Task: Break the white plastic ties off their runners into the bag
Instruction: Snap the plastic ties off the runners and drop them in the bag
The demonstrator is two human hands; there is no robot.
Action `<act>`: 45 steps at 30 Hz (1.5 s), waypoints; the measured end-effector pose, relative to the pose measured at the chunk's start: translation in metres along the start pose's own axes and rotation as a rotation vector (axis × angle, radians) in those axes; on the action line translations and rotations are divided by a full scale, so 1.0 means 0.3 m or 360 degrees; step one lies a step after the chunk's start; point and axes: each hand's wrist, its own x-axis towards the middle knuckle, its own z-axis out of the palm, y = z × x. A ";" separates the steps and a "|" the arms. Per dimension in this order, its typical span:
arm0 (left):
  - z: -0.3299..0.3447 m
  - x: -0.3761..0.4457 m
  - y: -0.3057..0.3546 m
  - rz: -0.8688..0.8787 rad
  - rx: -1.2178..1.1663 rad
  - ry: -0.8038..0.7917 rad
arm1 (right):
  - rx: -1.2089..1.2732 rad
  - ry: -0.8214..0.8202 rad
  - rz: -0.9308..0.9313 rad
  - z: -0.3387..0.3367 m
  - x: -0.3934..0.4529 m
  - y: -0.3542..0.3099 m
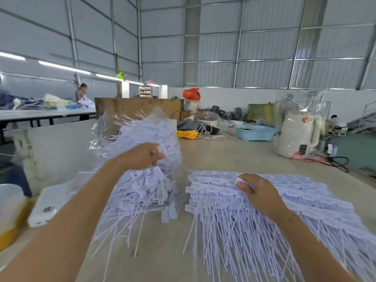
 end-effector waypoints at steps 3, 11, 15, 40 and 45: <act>0.074 -0.002 -0.053 -0.0171 0.0380 -0.0274 | 0.0010 -0.0025 0.0028 -0.001 -0.001 -0.001; 0.170 -0.030 -0.168 -0.0231 0.1240 0.0053 | 0.0105 -0.0041 0.0070 -0.016 0.000 -0.007; 0.151 -0.014 -0.169 -0.0302 0.1306 -0.0026 | 0.0131 -0.0156 0.0049 -0.041 -0.001 -0.019; 0.536 0.002 0.489 0.0154 -0.1667 0.0140 | 0.0186 -0.0105 0.0101 -0.085 0.016 -0.011; 0.540 -0.022 0.492 0.0197 -0.1660 0.0149 | 0.0196 -0.0173 0.0121 -0.084 0.006 -0.014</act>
